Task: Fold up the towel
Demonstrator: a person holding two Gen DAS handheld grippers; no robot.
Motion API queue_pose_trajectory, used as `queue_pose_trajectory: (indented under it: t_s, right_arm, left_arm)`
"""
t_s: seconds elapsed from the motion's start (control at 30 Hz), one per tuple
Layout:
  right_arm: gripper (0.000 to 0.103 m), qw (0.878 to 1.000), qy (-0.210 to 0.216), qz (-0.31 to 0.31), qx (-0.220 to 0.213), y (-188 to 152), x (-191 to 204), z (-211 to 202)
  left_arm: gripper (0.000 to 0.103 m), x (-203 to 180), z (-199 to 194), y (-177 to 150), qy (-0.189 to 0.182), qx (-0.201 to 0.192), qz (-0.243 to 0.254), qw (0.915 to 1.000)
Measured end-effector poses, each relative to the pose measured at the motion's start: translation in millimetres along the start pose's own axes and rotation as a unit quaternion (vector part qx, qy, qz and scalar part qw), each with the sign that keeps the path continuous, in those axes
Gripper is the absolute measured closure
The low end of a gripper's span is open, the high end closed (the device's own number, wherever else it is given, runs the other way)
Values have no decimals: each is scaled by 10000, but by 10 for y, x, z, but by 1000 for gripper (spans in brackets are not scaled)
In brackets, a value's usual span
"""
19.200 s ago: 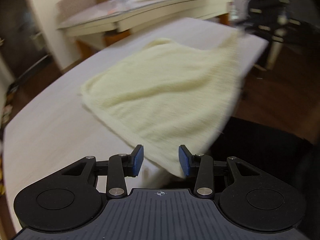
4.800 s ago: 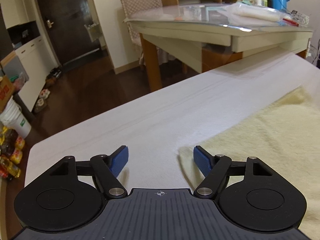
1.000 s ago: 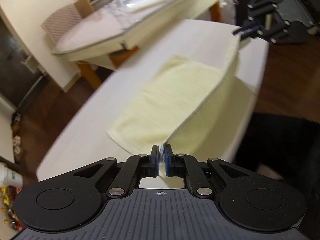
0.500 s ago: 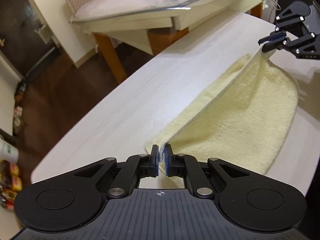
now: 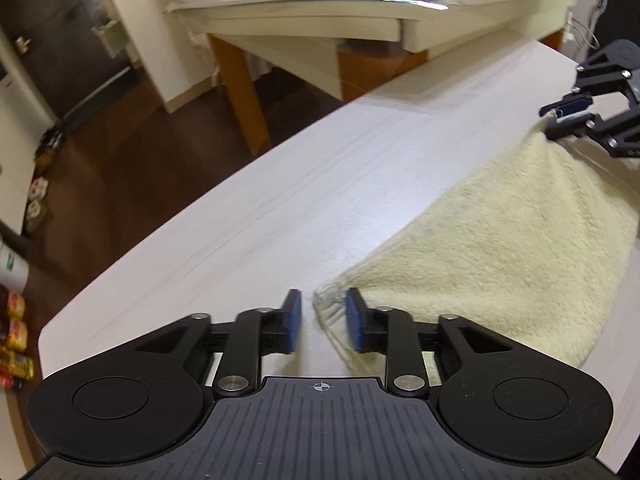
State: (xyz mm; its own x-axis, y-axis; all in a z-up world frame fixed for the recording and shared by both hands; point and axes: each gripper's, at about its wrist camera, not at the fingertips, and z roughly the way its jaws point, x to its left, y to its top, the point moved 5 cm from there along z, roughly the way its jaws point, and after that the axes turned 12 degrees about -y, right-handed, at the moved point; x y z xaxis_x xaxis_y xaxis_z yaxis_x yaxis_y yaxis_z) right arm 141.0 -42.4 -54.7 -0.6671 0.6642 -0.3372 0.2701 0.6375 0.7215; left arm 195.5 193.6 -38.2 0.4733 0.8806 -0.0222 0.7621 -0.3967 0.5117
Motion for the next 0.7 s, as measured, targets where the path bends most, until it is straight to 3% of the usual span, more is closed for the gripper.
queue_pose_trajectory:
  t_s: [0.17, 0.3, 0.47, 0.7]
  right_arm:
    - [71, 9991, -235, 319, -145, 73, -95, -183]
    - [67, 9979, -149, 445, -452, 181, 74, -520]
    - [62, 9965, 192, 201, -792, 335, 703, -806]
    - [62, 9940, 303, -444, -950, 527, 1642, -836]
  left_arm:
    - [66, 109, -6, -10, 271, 1, -189, 9995]
    - [52, 183, -36, -25, 574, 25, -303, 9979]
    - [45, 235, -75, -49, 672, 18, -376, 9970]
    - [19, 337, -135, -95, 594, -131, -652, 9960]
